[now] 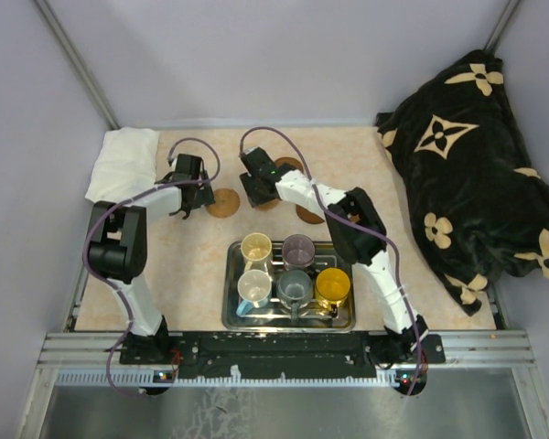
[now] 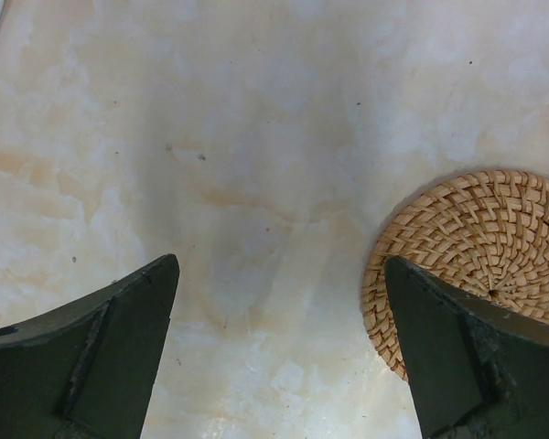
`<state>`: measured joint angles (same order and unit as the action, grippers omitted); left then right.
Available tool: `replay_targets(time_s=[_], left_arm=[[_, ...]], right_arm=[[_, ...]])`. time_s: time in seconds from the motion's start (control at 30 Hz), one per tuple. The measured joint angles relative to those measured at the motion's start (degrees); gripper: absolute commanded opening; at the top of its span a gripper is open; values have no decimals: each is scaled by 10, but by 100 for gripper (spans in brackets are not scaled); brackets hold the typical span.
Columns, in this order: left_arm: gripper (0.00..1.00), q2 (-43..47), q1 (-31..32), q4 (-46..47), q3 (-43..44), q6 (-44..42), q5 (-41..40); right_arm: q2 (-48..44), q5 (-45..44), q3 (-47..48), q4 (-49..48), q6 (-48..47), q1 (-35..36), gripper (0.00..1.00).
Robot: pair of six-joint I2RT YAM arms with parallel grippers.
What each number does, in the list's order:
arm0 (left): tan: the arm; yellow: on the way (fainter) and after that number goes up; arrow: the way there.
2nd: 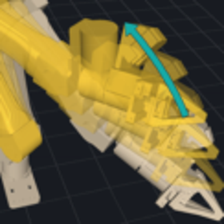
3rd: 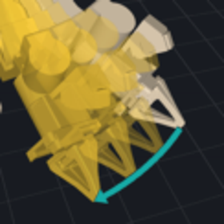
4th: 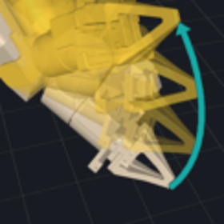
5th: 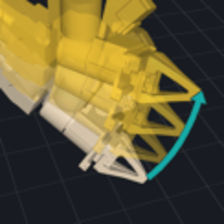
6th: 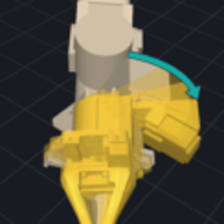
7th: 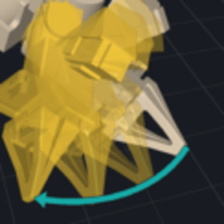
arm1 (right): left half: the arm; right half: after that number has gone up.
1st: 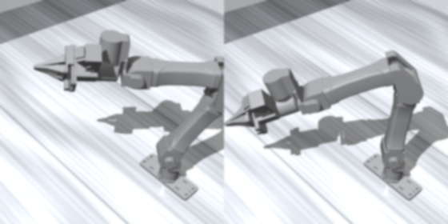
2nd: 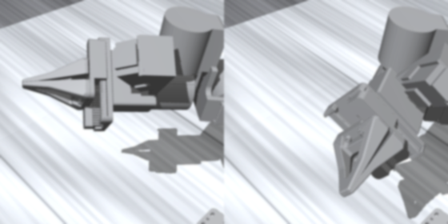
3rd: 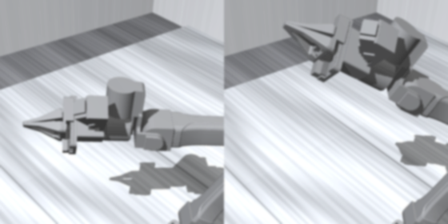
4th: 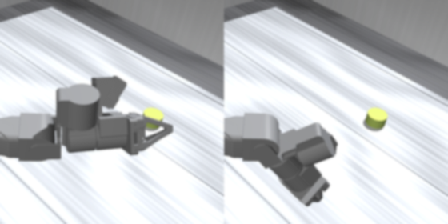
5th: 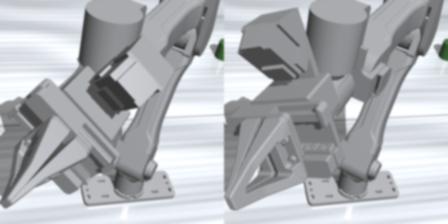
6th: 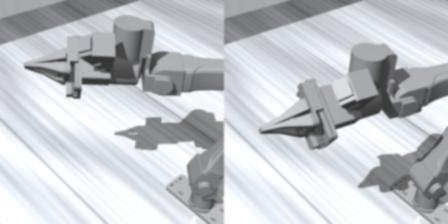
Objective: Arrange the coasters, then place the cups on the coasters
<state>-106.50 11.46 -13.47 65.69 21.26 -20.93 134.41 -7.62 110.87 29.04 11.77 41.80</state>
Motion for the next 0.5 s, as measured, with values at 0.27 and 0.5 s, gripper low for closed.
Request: replay_targets(time_s=[0.27,0.5], left_arm=[[100,0,-7,-1,0,4,0],[100,2,-26,-6,0,4,0]], right_arm=[[16,7,29,10,0,13,47],[21,8,37,14,-1,26,47]])
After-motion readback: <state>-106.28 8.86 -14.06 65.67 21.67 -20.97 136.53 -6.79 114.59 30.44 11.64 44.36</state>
